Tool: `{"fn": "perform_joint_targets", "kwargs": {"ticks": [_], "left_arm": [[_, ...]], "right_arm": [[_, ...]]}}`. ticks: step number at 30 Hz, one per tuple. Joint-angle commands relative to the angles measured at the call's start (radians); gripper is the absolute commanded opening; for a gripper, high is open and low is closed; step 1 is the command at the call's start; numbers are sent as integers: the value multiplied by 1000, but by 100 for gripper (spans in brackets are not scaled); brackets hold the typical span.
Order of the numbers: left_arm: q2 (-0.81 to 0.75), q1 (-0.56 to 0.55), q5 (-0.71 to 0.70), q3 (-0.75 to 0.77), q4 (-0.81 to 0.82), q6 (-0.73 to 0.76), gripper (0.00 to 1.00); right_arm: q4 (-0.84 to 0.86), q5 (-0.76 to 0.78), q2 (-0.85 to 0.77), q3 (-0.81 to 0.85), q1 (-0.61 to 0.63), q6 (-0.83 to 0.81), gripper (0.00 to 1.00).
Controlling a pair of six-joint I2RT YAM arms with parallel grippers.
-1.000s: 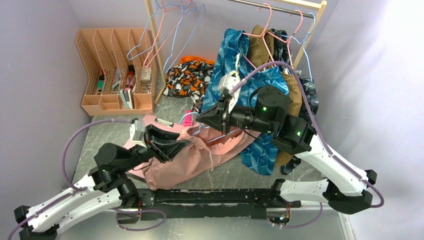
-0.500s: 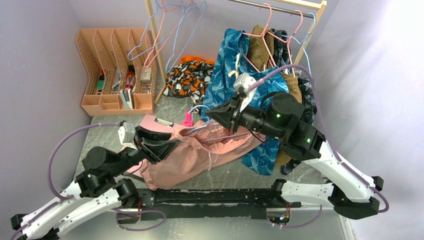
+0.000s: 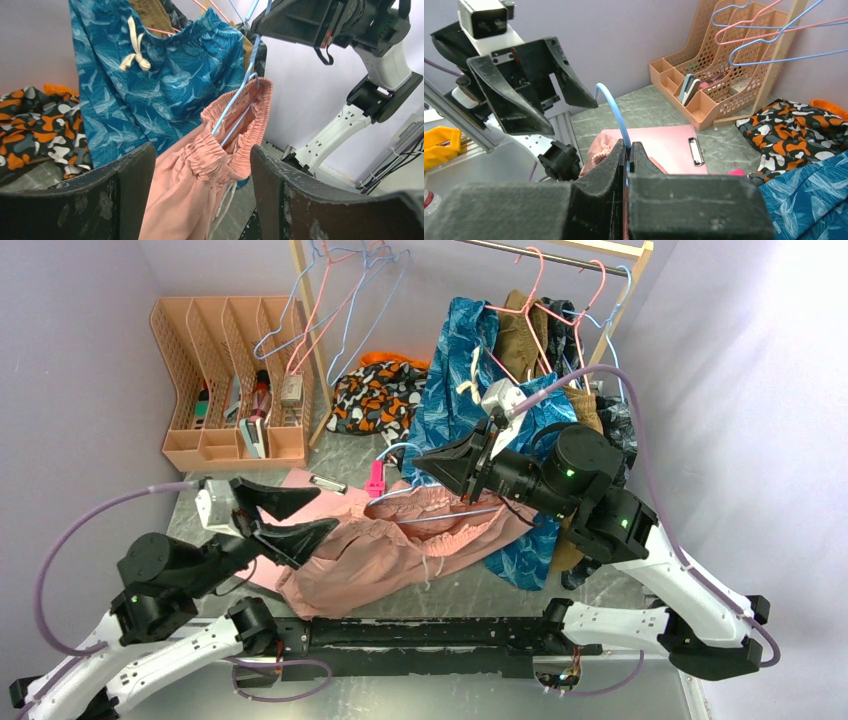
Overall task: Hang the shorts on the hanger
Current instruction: Hang the shorts on the hanger, then adjust the shorts on the hanger.
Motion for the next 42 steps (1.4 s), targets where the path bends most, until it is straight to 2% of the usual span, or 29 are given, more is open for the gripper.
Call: {"fn": "perform_joint_targets", "kwargs": {"ticks": [1, 4, 10, 17, 25, 31, 35, 42], "left_arm": [[24, -2, -41, 109, -152, 53, 72], [56, -2, -19, 122, -218, 39, 68], [145, -2, 18, 110, -220, 35, 59], [168, -2, 81, 99, -101, 130, 52], [216, -2, 145, 125, -77, 211, 55], [240, -2, 187, 161, -102, 321, 54], [245, -2, 228, 156, -92, 364, 51], [274, -2, 211, 155, -86, 392, 40]], "right_arm": [[43, 40, -26, 45, -1, 31, 0], [30, 72, -27, 44, -1, 42, 0], [30, 110, -25, 23, -1, 55, 0], [23, 109, -23, 16, -1, 63, 0], [10, 95, -8, 27, -1, 69, 0], [13, 82, -6, 27, -1, 72, 0], [5, 76, -6, 30, -1, 72, 0], [6, 68, -8, 28, -1, 77, 0]]}}
